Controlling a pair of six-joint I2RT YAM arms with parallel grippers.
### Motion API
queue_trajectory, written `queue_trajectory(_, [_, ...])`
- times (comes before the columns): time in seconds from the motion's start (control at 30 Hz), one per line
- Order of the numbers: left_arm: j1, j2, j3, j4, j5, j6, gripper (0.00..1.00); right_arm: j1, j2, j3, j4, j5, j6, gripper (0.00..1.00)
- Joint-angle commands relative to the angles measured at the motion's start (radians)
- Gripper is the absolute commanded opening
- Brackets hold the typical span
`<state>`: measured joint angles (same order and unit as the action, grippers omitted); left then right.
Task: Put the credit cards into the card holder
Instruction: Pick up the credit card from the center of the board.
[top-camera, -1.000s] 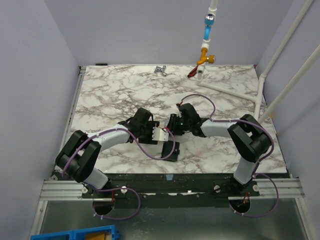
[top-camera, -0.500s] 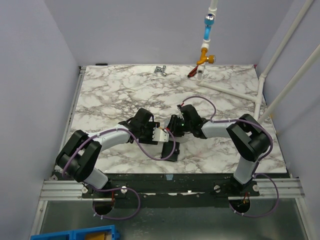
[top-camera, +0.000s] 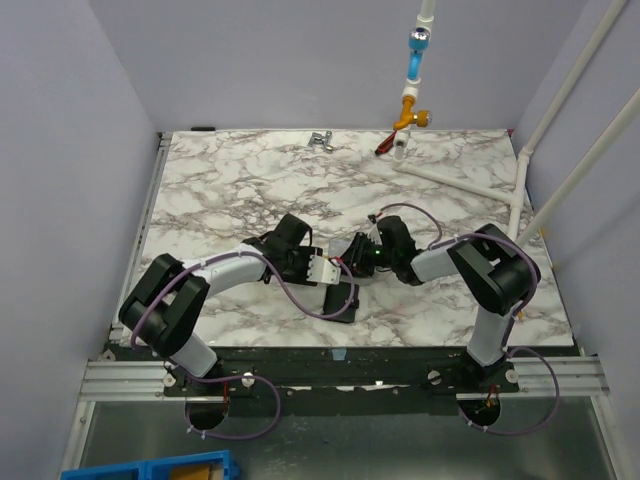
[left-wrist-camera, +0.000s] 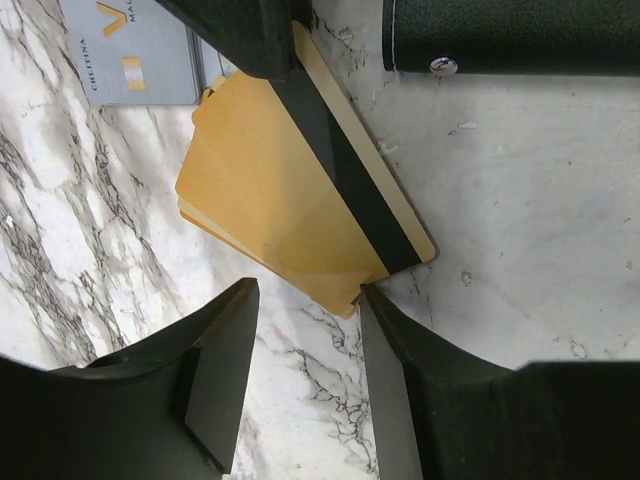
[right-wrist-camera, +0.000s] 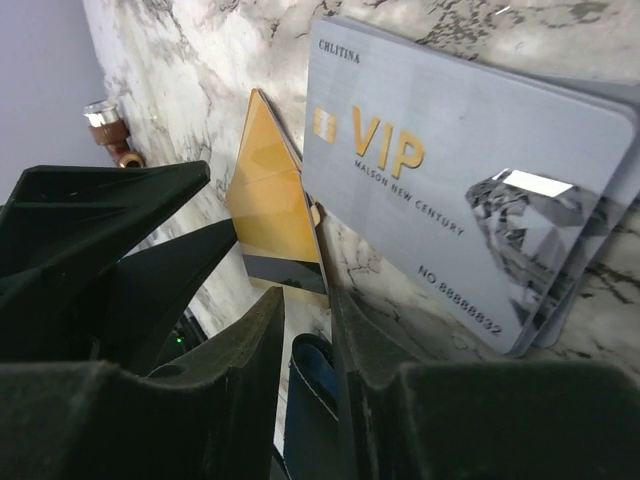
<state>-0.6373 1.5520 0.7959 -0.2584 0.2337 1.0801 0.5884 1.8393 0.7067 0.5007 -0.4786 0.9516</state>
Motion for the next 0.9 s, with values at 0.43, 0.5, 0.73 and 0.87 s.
queue_trajectory(0.43, [-0.035, 0.072, 0.057, -0.118, 0.006, 0.063, 0.41, -0.013, 0.054, -0.041, 0.322, -0.152, 0.139, 0.26])
queue_trajectory(0.5, [-0.036, 0.072, 0.060, -0.122, 0.011, 0.063, 0.40, -0.014, 0.057, -0.031, 0.301, -0.152, 0.129, 0.26])
queue_trajectory(0.73, [-0.036, 0.068, 0.062, -0.128, 0.015, 0.062, 0.39, -0.014, 0.077, -0.018, 0.263, -0.124, 0.116, 0.26])
queue_trajectory(0.87, [-0.039, 0.053, 0.083, -0.146, 0.023, 0.038, 0.39, -0.006, 0.084, 0.002, 0.229, -0.100, 0.097, 0.21])
